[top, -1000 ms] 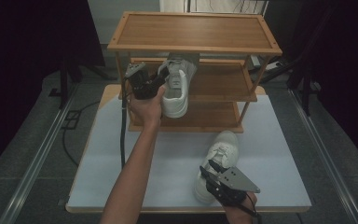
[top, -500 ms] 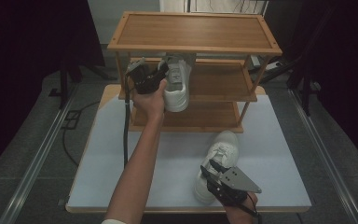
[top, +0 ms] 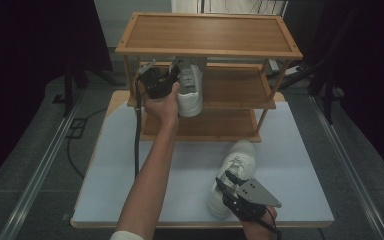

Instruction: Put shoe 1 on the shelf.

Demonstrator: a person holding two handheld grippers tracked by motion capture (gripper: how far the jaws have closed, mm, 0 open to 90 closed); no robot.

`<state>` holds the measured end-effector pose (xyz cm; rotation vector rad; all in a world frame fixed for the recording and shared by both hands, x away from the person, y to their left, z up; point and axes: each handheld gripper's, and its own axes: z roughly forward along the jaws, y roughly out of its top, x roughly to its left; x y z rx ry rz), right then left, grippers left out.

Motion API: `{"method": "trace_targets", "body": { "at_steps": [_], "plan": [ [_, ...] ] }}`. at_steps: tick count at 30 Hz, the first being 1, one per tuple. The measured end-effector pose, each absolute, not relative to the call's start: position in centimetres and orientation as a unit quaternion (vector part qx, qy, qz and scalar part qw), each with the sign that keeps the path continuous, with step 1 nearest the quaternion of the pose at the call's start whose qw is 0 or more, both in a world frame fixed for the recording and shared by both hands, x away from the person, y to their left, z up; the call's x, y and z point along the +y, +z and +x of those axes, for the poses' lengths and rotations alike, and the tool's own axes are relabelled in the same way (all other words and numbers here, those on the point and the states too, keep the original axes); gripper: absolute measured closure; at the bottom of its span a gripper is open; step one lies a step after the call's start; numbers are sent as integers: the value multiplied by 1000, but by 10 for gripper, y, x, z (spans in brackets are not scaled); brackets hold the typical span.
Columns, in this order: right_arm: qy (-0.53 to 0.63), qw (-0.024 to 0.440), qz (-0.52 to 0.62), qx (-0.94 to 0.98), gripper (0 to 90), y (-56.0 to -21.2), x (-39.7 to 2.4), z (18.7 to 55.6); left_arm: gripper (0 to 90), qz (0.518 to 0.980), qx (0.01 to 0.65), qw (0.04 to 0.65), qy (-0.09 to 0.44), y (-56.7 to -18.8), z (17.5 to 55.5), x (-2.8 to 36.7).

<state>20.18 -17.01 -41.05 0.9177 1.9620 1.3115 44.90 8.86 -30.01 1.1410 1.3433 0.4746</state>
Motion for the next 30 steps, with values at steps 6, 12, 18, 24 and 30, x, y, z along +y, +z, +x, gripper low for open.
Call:
{"method": "trace_targets", "body": {
  "at_steps": [6,12,18,24,30],
  "plan": [
    [494,299,346,739,624,-411,-170,202,790,495,584,611,202,-300,452,86],
    [495,300,347,738,624,-410,-171,202,760,492,589,610,194,-300,455,84],
    [494,300,346,739,624,-410,-171,202,718,487,590,617,184,-301,458,83],
    [494,301,347,739,623,-410,-171,202,659,475,584,636,168,-303,465,84],
    [494,302,348,737,623,-410,-172,202,606,467,589,644,141,-304,472,86]
  ]
}}
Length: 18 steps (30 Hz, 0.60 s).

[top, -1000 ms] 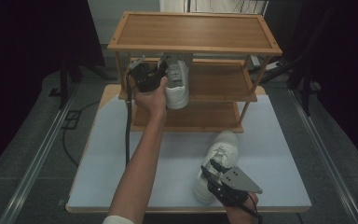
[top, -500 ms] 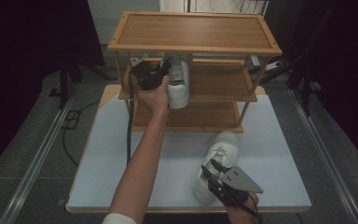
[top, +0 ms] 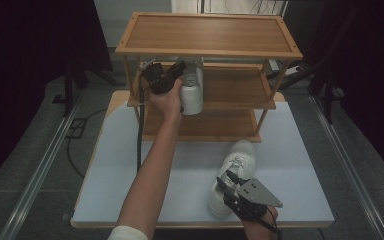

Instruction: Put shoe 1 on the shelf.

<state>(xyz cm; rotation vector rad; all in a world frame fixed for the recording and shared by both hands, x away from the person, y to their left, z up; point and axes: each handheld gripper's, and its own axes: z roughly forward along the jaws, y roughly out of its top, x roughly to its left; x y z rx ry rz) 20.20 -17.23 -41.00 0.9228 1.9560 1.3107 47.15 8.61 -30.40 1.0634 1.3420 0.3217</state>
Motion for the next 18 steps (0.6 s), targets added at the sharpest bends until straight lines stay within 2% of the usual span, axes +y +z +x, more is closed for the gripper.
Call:
{"method": "trace_targets", "body": {
  "at_steps": [6,8,9,18],
  "plan": [
    [493,303,348,737,622,-410,-172,202,570,487,582,638,129,-305,475,91],
    [493,303,348,737,622,-410,-172,202,560,471,584,650,125,-304,476,88],
    [493,303,348,738,622,-410,-172,202,539,488,577,643,125,-305,476,91],
    [491,303,350,738,622,-411,-173,203,472,486,567,656,109,-302,475,95]
  ]
}}
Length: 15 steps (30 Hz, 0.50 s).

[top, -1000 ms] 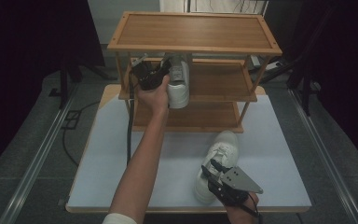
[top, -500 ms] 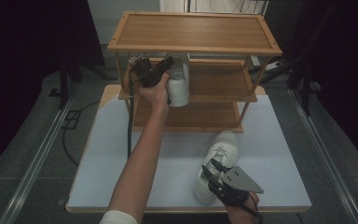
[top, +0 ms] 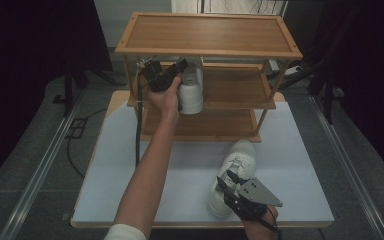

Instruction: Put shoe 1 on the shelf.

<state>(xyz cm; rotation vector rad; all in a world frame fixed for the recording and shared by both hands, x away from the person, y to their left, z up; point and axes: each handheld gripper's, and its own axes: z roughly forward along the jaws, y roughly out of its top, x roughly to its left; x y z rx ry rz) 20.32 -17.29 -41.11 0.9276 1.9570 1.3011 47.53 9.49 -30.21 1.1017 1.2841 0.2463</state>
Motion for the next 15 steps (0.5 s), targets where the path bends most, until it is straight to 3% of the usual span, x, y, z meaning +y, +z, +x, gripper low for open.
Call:
{"method": "trace_targets", "body": {
  "at_steps": [15],
  "plan": [
    [490,301,346,742,622,-413,-169,203,430,479,554,673,99,-303,463,105]
  ]
}}
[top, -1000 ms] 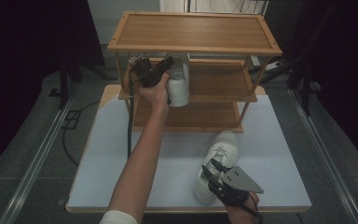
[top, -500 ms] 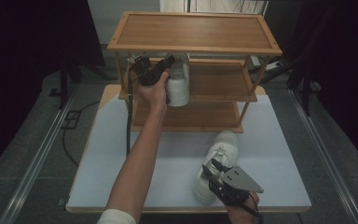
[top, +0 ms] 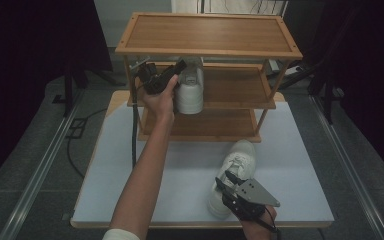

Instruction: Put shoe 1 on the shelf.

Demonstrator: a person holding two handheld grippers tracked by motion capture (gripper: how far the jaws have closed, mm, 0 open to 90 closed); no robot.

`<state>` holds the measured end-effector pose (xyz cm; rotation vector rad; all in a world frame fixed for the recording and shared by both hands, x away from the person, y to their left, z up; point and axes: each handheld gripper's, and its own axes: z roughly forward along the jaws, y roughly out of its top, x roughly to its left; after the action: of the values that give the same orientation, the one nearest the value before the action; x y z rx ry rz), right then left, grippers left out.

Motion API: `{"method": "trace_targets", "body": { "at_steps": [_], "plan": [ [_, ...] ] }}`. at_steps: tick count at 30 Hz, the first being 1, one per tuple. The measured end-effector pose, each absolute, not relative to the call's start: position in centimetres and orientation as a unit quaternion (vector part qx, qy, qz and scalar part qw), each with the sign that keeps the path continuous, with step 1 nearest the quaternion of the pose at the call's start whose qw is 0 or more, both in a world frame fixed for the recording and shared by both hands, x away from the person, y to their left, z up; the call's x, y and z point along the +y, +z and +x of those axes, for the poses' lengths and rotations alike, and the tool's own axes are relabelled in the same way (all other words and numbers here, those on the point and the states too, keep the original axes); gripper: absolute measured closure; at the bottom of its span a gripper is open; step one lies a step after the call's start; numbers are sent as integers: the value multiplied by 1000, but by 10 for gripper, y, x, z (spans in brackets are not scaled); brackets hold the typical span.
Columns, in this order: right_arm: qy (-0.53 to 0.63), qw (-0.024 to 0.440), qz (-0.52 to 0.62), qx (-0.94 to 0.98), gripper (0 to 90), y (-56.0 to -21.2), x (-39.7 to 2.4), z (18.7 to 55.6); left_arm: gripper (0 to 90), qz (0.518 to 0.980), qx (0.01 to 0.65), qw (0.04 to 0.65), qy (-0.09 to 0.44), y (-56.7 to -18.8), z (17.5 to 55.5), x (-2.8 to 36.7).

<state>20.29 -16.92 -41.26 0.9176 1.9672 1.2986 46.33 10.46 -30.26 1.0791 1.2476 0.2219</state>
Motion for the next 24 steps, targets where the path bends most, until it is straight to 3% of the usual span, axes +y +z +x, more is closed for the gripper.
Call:
{"method": "trace_targets", "body": {
  "at_steps": [24],
  "plan": [
    [489,302,343,743,622,-412,-166,202,429,500,525,682,95,-301,425,120]
  ]
}}
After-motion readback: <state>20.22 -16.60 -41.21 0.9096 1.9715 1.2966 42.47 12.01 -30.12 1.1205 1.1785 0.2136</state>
